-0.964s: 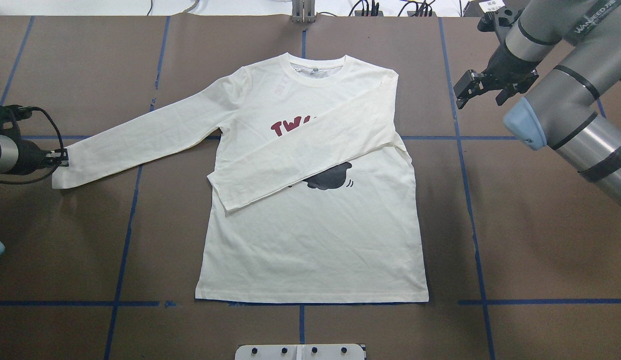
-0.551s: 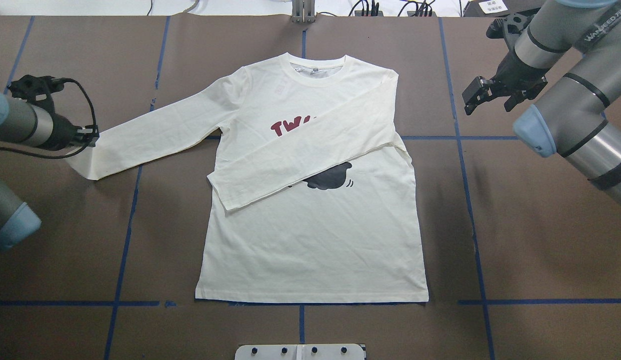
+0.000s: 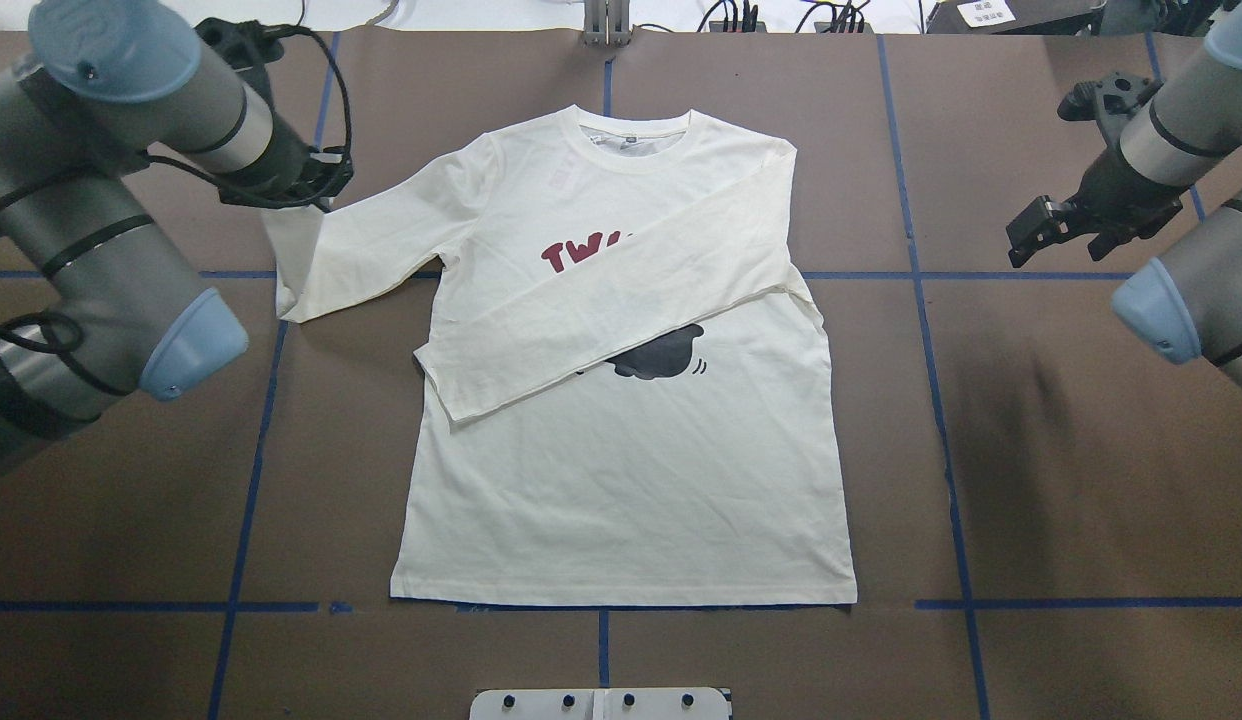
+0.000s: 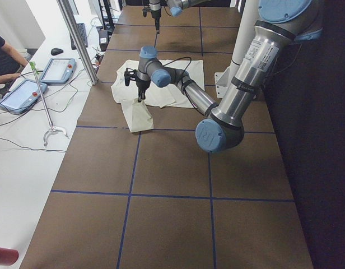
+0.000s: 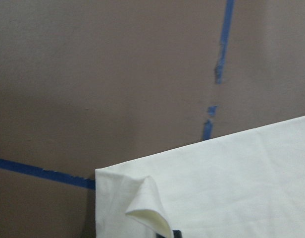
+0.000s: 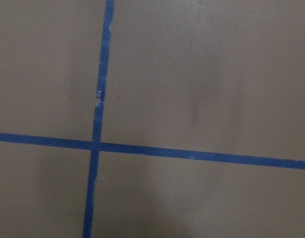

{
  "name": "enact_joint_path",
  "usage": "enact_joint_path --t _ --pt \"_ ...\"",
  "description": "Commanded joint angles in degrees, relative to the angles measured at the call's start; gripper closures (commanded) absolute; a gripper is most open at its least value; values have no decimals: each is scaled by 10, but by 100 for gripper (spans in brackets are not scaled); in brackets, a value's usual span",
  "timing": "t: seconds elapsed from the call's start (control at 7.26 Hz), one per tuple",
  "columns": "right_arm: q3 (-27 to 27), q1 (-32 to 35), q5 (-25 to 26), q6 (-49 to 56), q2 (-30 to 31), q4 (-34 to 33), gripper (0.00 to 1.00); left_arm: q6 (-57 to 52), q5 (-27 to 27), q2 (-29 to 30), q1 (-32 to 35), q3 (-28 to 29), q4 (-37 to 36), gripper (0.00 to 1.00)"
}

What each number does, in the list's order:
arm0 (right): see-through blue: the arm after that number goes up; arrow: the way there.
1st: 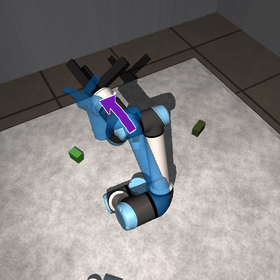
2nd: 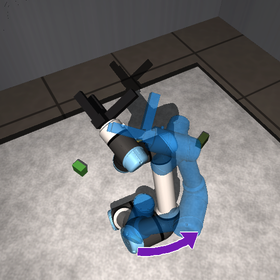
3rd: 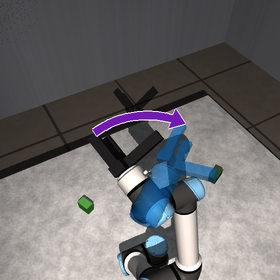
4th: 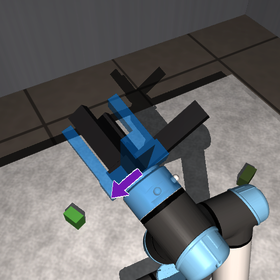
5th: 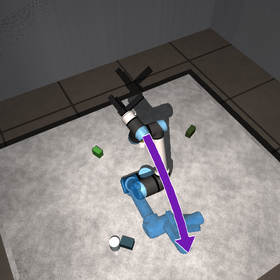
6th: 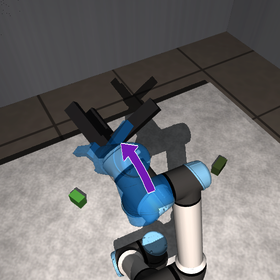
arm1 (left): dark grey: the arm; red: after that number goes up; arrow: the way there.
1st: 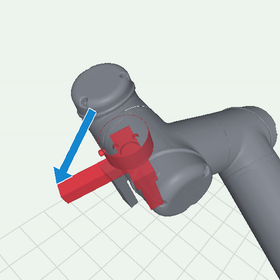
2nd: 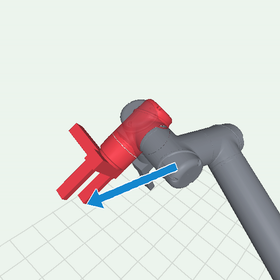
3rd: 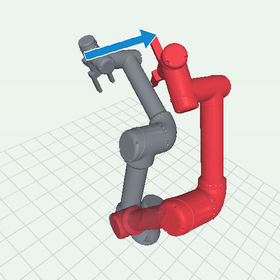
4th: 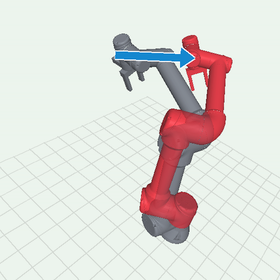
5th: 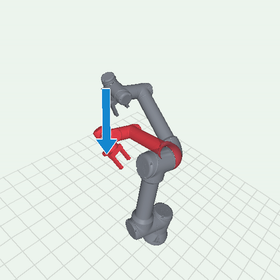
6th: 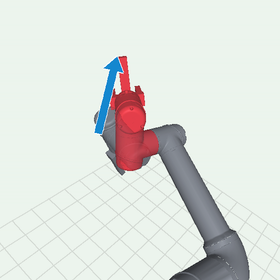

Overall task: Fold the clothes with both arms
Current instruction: 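Carry the sleeve with the left gripper across the shirt front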

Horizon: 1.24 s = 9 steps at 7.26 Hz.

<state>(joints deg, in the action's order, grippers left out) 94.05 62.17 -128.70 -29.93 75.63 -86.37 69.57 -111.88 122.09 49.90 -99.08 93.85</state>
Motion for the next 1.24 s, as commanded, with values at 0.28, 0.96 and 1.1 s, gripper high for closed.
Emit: enact_joint_path --t 0.28,0.96,1.1 --pt "-4 8 1 8 48 38 0 243 -67 242 -56 54 -8 100" --pt "-8 7 -1 4 50 37 0 339 50 271 -188 145 106 100" --pt "-8 7 -1 4 49 37 0 348 71 274 -203 171 127 100"
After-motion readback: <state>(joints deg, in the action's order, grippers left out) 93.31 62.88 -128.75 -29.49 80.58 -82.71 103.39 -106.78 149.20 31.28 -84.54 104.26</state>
